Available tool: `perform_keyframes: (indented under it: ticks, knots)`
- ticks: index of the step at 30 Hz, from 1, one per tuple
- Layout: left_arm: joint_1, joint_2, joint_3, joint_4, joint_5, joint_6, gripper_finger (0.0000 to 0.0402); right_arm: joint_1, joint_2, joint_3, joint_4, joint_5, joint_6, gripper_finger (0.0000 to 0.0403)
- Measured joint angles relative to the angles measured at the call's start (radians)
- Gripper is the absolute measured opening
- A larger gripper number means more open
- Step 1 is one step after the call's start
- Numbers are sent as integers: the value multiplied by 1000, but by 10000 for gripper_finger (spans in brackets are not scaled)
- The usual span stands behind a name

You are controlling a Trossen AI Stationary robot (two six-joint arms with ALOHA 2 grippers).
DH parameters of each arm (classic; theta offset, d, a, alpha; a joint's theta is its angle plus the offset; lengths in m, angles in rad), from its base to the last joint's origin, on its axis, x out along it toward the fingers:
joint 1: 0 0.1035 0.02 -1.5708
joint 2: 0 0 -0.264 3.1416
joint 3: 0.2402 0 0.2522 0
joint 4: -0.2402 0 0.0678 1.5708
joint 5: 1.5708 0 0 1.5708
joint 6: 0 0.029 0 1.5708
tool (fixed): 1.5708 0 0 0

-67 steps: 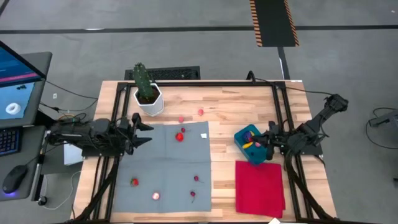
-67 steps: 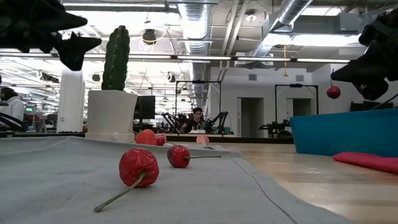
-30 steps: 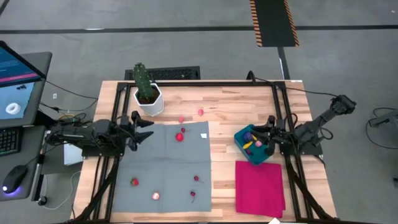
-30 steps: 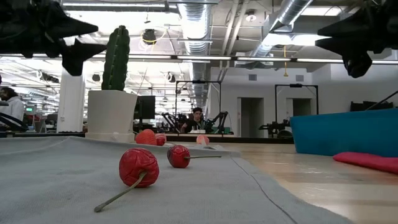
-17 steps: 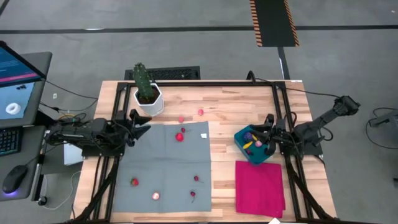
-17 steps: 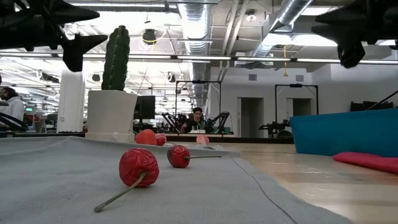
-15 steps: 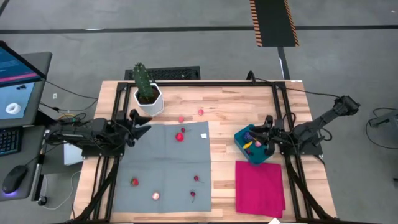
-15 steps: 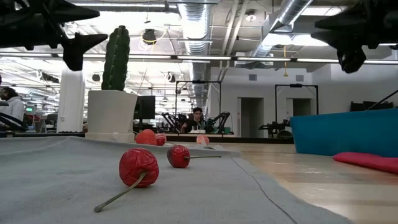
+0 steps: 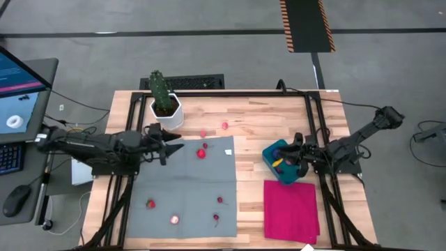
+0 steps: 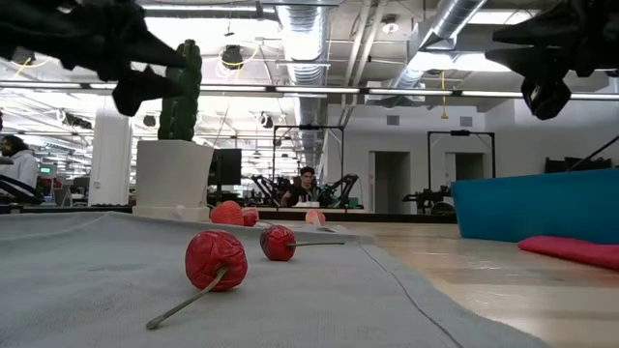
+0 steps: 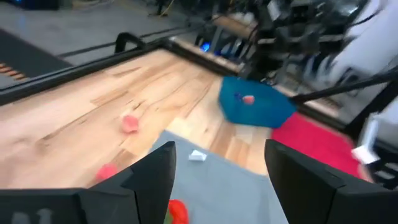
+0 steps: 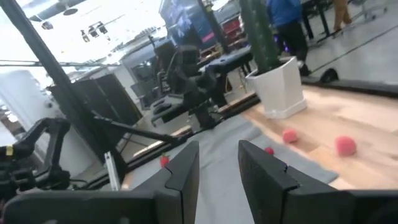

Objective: Pick and placing Produce into tupperware
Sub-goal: Put the red strawberry into the blue bin

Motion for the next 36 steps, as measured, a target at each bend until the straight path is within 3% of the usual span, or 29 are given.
perform_keyframes:
  ticks: [9, 19, 22, 27, 36]
  knots:
    - [0, 310, 256, -298, -48, 108, 236, 0, 95, 0, 3, -12, 89, 132]
    - [16, 522, 504, -602, -56, 233, 236, 1, 156, 0, 29, -50, 137, 131]
    - [43, 591, 521, -673, -57, 222, 235, 21, 175, 0, 65, -63, 131, 131]
    - [119, 727, 522, -688, 94, 218, 227, 53, 205, 0, 140, -62, 111, 131]
    - [164, 907, 522, -692, 40, 333, 209, 81, 232, 1, 228, -62, 49, 131]
